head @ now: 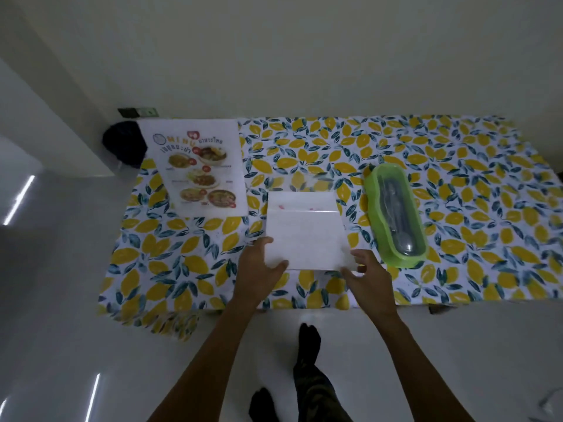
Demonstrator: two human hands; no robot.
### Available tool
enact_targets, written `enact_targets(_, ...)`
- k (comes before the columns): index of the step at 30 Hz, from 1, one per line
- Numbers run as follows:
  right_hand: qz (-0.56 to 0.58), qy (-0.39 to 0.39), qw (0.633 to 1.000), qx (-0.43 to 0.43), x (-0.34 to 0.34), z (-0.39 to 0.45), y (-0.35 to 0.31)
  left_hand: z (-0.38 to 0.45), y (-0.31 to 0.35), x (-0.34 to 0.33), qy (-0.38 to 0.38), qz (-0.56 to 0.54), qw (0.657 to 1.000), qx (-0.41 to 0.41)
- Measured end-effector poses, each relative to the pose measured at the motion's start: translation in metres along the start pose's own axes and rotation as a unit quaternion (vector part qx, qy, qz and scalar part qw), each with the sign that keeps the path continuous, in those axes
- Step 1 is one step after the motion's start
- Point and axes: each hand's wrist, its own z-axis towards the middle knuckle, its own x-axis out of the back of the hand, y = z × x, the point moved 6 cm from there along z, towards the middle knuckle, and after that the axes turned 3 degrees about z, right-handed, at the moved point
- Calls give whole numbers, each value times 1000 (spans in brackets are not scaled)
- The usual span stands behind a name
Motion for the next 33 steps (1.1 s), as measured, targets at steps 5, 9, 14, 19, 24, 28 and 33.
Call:
enact_targets(5, 13, 19, 1000, 16, 15, -39, -13, -35, 7, 16, 8, -52, 998, -19)
enact_targets(9, 14, 41, 998, 44, 26, -50, -29, -45, 15, 27, 1, -79, 996, -43)
enact_targets(14, 9, 66, 996, 66, 37, -46, -44, -44, 29, 43, 13, -70, 995, -66)
enact_targets(19, -1, 91, 991, 96, 44, -36, -66, -31, 42, 58, 33, -58, 994, -90)
enact_targets(24, 11, 93, 991, 95, 53, -7, -82, -7, 62, 73, 44, -79, 992, -84)
enact_targets(28, 5, 91, 990, 108, 57, 27, -97, 26, 73, 83, 74, -65, 991, -88)
enact_targets(33, -21, 82, 986, 146, 55, 88, -110, 71, 95, 90, 128, -21, 988, -88)
